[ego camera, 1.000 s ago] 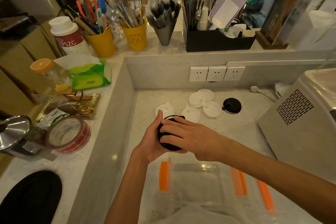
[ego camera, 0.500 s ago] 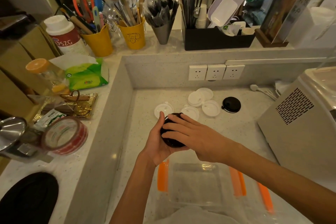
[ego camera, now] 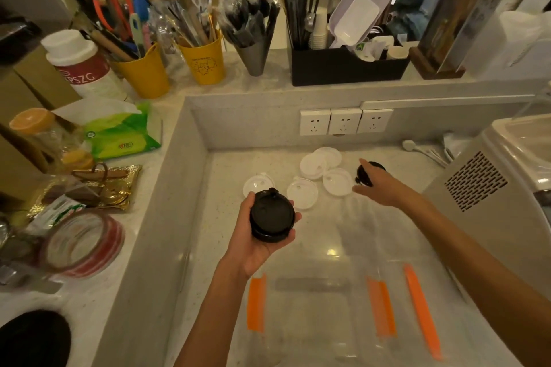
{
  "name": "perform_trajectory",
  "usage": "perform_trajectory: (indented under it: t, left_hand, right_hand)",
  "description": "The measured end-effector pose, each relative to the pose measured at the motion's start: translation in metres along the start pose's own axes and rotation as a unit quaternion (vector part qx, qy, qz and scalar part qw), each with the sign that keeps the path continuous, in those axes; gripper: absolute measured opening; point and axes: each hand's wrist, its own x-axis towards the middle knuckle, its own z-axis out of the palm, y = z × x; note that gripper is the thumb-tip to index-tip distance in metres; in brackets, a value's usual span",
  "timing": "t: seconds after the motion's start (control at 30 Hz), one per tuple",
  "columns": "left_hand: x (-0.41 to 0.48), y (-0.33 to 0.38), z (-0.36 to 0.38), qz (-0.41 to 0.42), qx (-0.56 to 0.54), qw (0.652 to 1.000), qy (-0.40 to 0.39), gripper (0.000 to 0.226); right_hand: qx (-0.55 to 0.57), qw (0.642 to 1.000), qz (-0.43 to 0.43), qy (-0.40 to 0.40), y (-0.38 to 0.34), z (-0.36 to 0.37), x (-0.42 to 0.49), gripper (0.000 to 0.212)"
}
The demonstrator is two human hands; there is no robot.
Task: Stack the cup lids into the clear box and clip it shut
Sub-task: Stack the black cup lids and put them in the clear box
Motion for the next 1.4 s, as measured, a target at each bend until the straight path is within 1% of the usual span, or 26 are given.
perform_trajectory:
  t: [0.07,0.1,0.13,0.23,0.3,0.4,0.57,0.63,0.7,0.77,0.8,0.87,0.9,0.97,1.03,1.13,1.2,1.27,1.33,1.4]
  left_hand:
    - [0.005,0.002,0.003,0.005,-0.004,1.0,0.01,0.088]
    - [0.008,0.003,0.003,0.008,-0.005,1.0,0.013,0.09]
    - [0.012,0.003,0.005,0.011,-0.005,1.0,0.014,0.089]
    - [0.024,0.006,0.009,0.025,0.0,0.999,0.024,0.08]
    - [0.031,0.006,0.011,0.037,0.008,0.999,0.031,0.069]
    - [0.04,0.006,0.007,0.045,0.001,0.998,0.039,0.056]
    - [0.053,0.006,-0.005,0.037,0.017,0.996,0.074,0.052]
    - [0.057,0.005,-0.01,0.03,0.036,0.995,0.087,0.055]
    - [0.06,0.005,-0.008,0.029,0.056,0.994,0.09,0.068]
    - [0.062,0.003,-0.003,0.028,0.066,0.994,0.085,0.086]
    - [0.063,0.002,0.0,0.03,0.066,0.994,0.084,0.088]
    - [0.065,-0.002,0.006,0.043,0.067,0.992,0.094,0.078]
    - [0.065,-0.003,0.008,0.051,0.072,0.991,0.099,0.073]
    - [0.065,-0.008,0.016,0.064,0.092,0.989,0.097,0.068]
    - [0.061,-0.015,0.026,0.072,0.121,0.986,0.091,0.065]
    - [0.051,-0.026,0.037,0.093,0.182,0.976,0.081,0.064]
    - [0.042,-0.034,0.039,0.122,0.246,0.96,0.059,0.067]
    - [0.03,-0.039,0.042,0.145,0.31,0.939,0.035,0.059]
    - [0.019,-0.041,0.043,0.158,0.362,0.918,0.018,0.05]
    - [0.011,-0.043,0.041,0.169,0.391,0.905,0.006,0.049]
  right_hand:
    - [-0.026,0.999,0.028,-0.026,0.022,-0.005,0.028,0.069]
    - [-0.031,0.999,0.033,-0.03,0.03,-0.007,0.04,0.063]
    - [-0.032,0.998,0.041,-0.033,0.036,-0.009,0.05,0.063]
    - [-0.054,0.995,0.066,-0.046,0.05,-0.018,0.075,0.088]
    - [-0.074,0.993,0.068,-0.056,0.057,-0.02,0.092,0.098]
    - [-0.117,0.988,0.072,-0.069,0.06,-0.018,0.115,0.101]
    - [-0.142,0.979,0.104,-0.106,0.065,-0.004,0.129,0.095]
    - [-0.119,0.982,0.109,-0.098,0.069,0.009,0.121,0.087]
    - [-0.093,0.988,0.105,-0.06,0.072,0.02,0.11,0.079]
    - [-0.074,0.989,0.121,-0.046,0.072,0.023,0.096,0.079]
    - [-0.054,0.988,0.138,-0.05,0.07,0.021,0.089,0.081]
    - [0.021,0.984,0.17,-0.049,0.062,0.016,0.07,0.086]
    - [0.075,0.981,0.172,-0.045,0.055,0.012,0.058,0.085]
    - [0.189,0.971,0.139,-0.041,0.032,0.006,0.027,0.078]
    - [0.265,0.958,0.1,-0.052,0.003,0.003,-0.011,0.071]
    - [0.316,0.943,0.078,-0.061,-0.036,0.008,-0.06,0.085]
    - [0.354,0.93,0.078,-0.065,-0.055,0.016,-0.083,0.085]
    - [0.369,0.924,0.065,-0.07,-0.069,0.024,-0.099,0.082]
    - [0.378,0.921,0.064,-0.074,-0.079,0.032,-0.109,0.084]
    - [0.388,0.915,0.074,-0.081,-0.087,0.039,-0.116,0.086]
